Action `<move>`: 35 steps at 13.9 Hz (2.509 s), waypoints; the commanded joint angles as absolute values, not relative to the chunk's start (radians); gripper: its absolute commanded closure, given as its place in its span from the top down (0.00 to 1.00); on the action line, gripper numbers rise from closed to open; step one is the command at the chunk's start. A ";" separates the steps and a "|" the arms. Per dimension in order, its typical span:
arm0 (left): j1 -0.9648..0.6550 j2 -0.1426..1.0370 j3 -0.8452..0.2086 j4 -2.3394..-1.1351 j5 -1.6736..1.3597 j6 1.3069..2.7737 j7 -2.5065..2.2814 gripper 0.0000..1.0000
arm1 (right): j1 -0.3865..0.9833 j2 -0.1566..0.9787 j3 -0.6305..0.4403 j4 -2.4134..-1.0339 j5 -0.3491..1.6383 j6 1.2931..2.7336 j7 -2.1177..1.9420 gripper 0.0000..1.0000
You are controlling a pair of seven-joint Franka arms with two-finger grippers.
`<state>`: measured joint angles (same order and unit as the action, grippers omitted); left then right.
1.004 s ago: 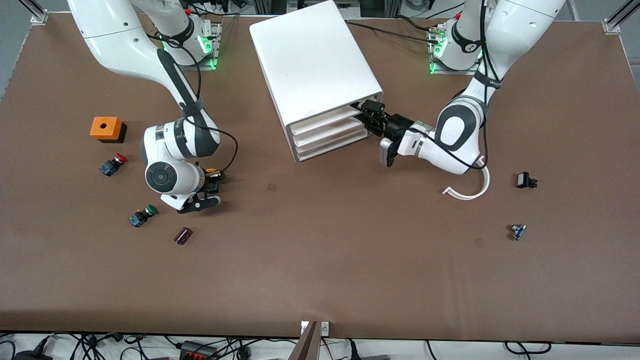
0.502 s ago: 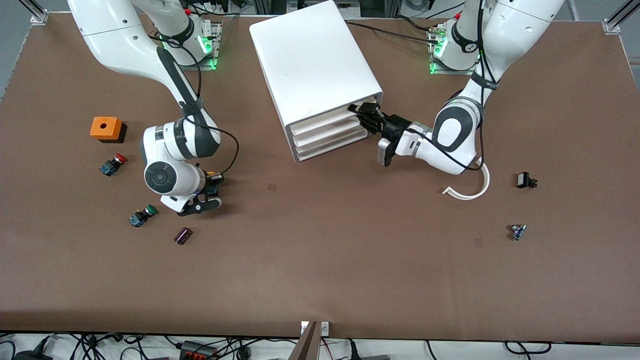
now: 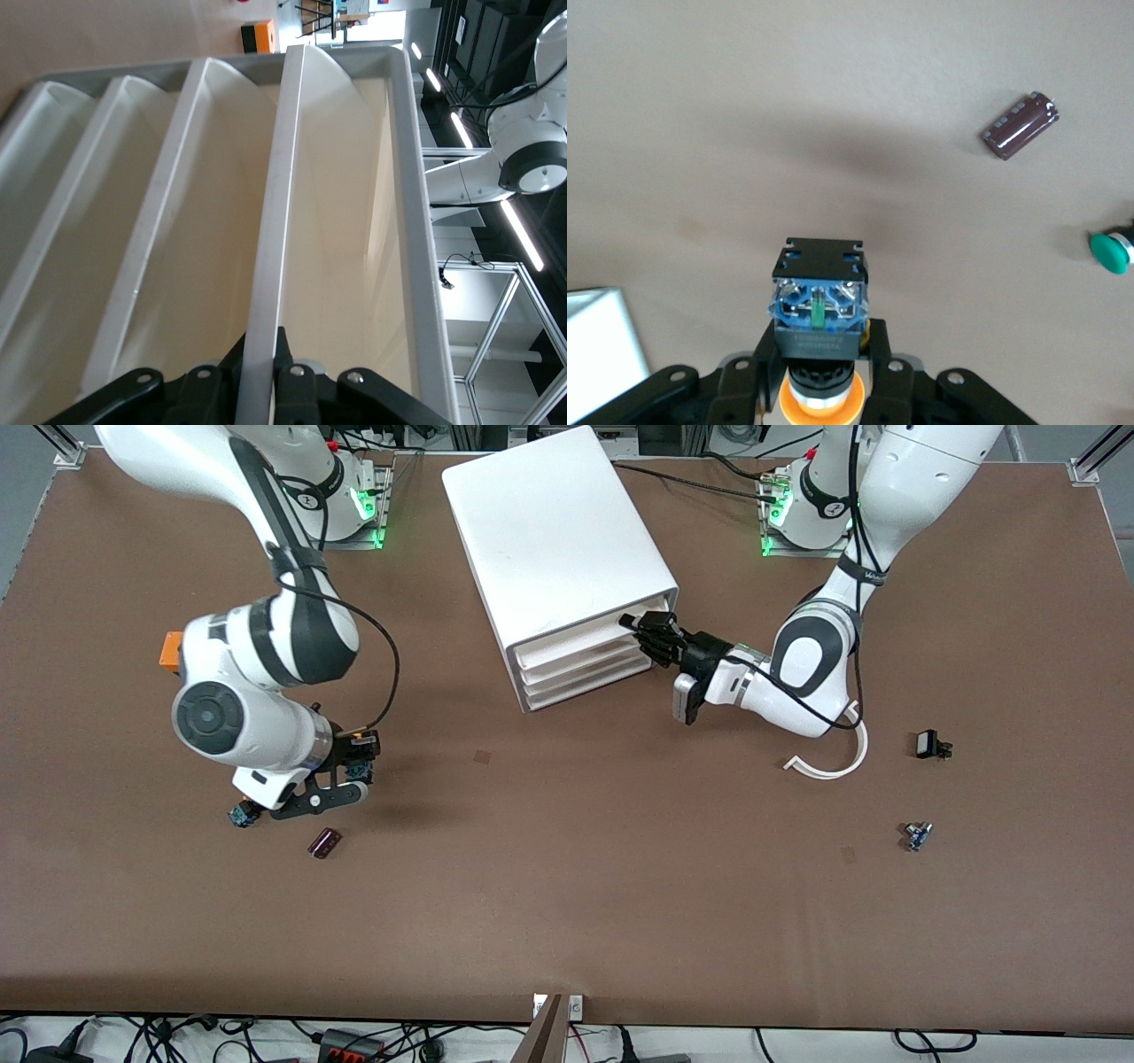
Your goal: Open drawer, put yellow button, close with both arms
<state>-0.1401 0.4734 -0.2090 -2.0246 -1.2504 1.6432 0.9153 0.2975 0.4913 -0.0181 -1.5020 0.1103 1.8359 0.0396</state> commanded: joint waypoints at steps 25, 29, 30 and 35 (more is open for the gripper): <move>-0.006 0.586 -0.186 -1.479 -0.834 1.517 0.254 1.00 | 0.526 0.544 0.094 -1.118 0.350 1.730 1.471 0.00; -0.008 0.562 -0.187 -1.379 -0.536 1.519 0.120 1.00 | 0.623 0.590 0.086 -1.118 0.324 1.824 1.653 0.00; -0.008 0.555 -0.190 -1.370 -0.455 1.519 0.118 1.00 | 0.650 0.607 0.086 -1.118 0.289 1.848 1.695 0.00; -0.014 0.534 -0.201 -1.299 -0.134 1.513 0.118 1.00 | 0.713 0.676 0.087 -1.106 0.252 1.928 1.877 0.00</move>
